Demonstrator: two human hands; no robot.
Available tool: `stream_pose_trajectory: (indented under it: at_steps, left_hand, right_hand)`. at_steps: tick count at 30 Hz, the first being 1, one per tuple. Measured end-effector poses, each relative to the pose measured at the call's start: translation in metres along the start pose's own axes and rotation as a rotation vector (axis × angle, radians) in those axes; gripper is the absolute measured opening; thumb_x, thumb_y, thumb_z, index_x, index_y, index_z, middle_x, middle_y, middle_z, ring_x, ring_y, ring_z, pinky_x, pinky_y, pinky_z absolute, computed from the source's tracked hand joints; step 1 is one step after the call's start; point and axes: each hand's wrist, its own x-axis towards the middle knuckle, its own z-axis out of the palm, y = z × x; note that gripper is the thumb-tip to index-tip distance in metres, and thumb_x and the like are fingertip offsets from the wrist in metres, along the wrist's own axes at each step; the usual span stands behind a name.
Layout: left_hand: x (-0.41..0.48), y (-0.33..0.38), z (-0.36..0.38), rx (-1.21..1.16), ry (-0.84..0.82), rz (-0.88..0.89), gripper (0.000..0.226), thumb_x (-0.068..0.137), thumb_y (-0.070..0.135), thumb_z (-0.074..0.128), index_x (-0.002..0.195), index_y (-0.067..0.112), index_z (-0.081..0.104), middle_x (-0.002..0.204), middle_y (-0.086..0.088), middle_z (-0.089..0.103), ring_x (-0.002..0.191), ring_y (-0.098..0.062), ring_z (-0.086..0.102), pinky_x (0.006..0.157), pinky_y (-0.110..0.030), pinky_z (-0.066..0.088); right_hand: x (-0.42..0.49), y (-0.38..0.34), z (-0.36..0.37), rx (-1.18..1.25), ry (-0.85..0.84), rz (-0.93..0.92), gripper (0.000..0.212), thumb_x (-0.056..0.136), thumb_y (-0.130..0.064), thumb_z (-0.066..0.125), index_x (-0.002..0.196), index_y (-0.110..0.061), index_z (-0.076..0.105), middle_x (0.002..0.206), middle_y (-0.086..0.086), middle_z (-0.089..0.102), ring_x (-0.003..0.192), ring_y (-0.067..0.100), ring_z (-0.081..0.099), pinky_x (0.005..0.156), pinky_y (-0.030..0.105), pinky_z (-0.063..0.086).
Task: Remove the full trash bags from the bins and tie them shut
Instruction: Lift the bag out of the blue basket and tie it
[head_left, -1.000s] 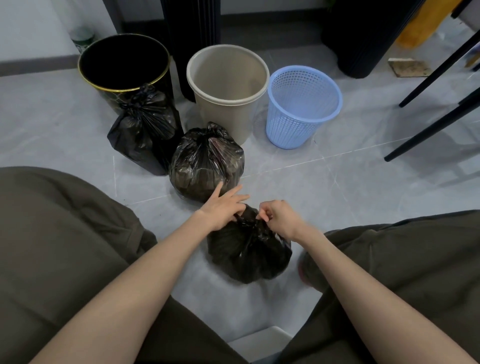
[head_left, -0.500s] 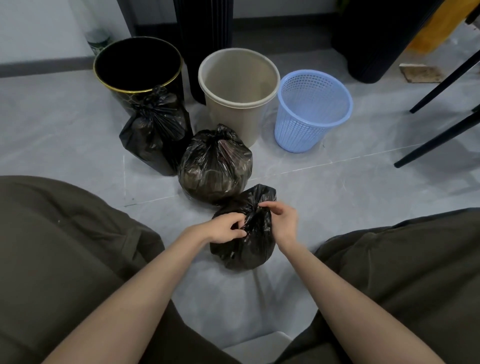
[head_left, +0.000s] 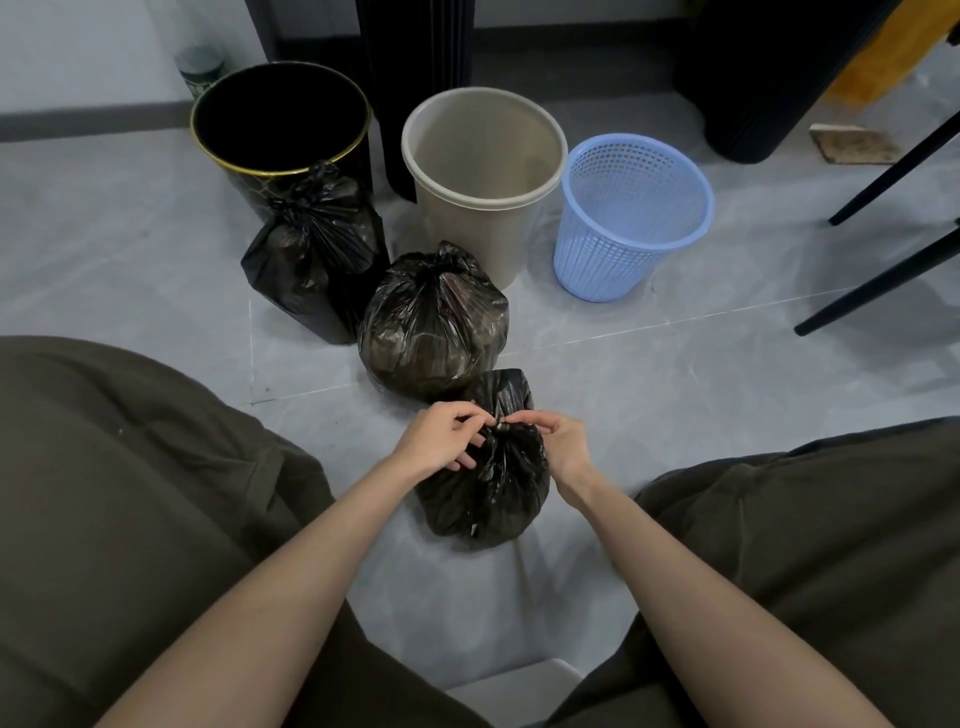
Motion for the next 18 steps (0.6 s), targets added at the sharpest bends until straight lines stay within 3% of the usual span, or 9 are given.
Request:
stream_pose_trajectory:
  at_steps: [6, 11, 15, 18]
  left_hand:
    - [0.004, -0.001, 0.000, -0.057, -0.072, -0.117, 0.020, 0.089, 0.026, 0.062, 0.107, 0.019, 0.069, 0.083, 0.001, 0.066, 0.064, -0.011, 0.068, 0.053, -0.022, 0.055]
    - [0.004, -0.001, 0.000, 0.004, -0.073, -0.127, 0.020, 0.088, 0.024, 0.064, 0.104, 0.015, 0.071, 0.077, 0.003, 0.068, 0.063, -0.010, 0.068, 0.059, -0.027, 0.056]
    - [0.006, 0.004, -0.001, 0.183, 0.002, -0.090, 0.013, 0.086, 0.028, 0.063, 0.090, 0.025, 0.074, 0.075, 0.004, 0.073, 0.065, -0.010, 0.071, 0.071, -0.034, 0.060]
    - [0.003, 0.012, -0.009, 0.473, 0.109, -0.024, 0.017, 0.082, 0.029, 0.059, 0.087, 0.034, 0.075, 0.077, 0.007, 0.074, 0.076, -0.010, 0.069, 0.075, -0.023, 0.052]
  right_hand:
    - [0.001, 0.001, -0.003, -0.091, 0.002, -0.017, 0.018, 0.077, 0.009, 0.068, 0.072, -0.008, 0.068, 0.060, -0.005, 0.068, 0.051, 0.003, 0.061, 0.053, 0.015, 0.051]
    - [0.000, 0.001, -0.002, -0.126, -0.022, -0.013, 0.020, 0.076, 0.011, 0.068, 0.070, -0.008, 0.068, 0.054, -0.008, 0.067, 0.049, 0.000, 0.060, 0.052, 0.012, 0.049]
    - [-0.001, -0.001, -0.003, -0.150, -0.051, -0.038, 0.016, 0.075, 0.008, 0.070, 0.077, -0.007, 0.073, 0.060, -0.007, 0.070, 0.055, 0.001, 0.063, 0.057, 0.014, 0.051]
    - [-0.002, -0.003, -0.003, -0.055, -0.017, -0.035, 0.014, 0.070, 0.002, 0.078, 0.081, -0.005, 0.074, 0.070, -0.002, 0.073, 0.063, 0.005, 0.066, 0.059, 0.015, 0.052]
